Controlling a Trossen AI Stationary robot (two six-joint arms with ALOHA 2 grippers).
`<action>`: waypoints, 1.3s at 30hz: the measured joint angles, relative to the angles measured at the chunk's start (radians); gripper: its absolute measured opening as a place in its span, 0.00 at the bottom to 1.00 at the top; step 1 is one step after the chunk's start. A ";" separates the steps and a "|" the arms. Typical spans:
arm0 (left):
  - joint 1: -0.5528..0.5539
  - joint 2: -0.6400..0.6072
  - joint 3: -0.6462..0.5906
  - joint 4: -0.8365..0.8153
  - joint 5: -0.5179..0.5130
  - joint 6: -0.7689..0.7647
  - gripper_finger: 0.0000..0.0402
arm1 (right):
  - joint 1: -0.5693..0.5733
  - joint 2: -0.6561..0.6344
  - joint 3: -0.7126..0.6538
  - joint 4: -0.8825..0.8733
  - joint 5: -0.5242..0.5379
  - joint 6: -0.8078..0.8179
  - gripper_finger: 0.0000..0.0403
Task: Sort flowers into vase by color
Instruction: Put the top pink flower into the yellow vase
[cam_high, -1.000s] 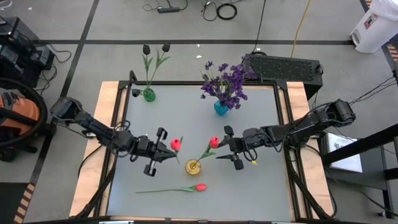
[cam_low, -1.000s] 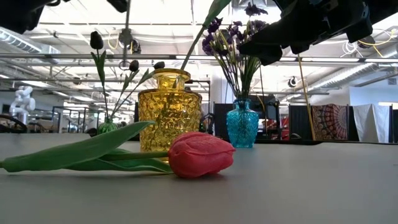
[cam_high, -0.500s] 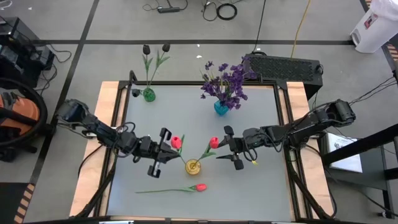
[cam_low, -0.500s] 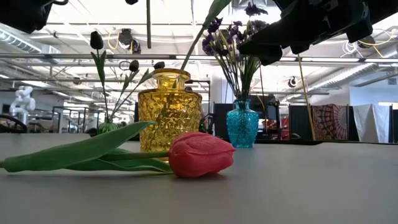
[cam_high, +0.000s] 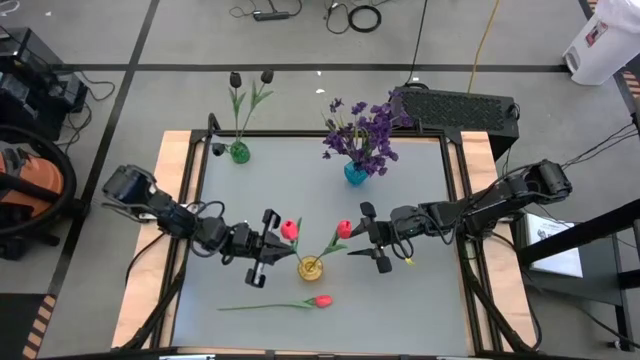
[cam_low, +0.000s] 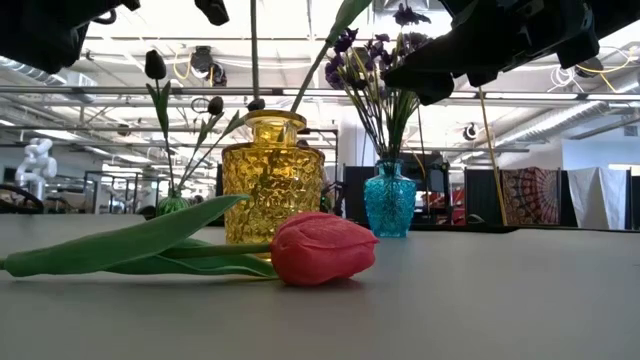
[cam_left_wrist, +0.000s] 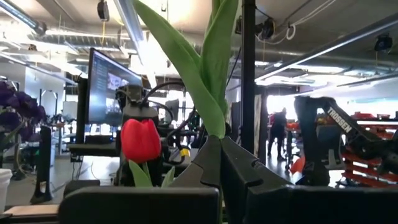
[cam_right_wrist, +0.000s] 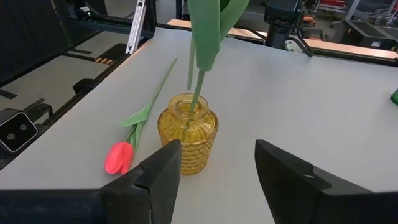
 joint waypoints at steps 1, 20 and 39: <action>0.000 0.009 0.001 0.014 -0.001 0.000 0.00 | 0.000 0.000 0.000 0.000 0.000 0.000 0.49; 0.033 0.080 0.053 -0.039 -0.001 -0.019 0.00 | 0.000 0.000 0.000 0.000 0.000 0.000 0.49; 0.033 0.080 0.053 -0.172 -0.030 -0.150 0.17 | 0.000 0.000 0.000 0.000 0.000 0.000 0.49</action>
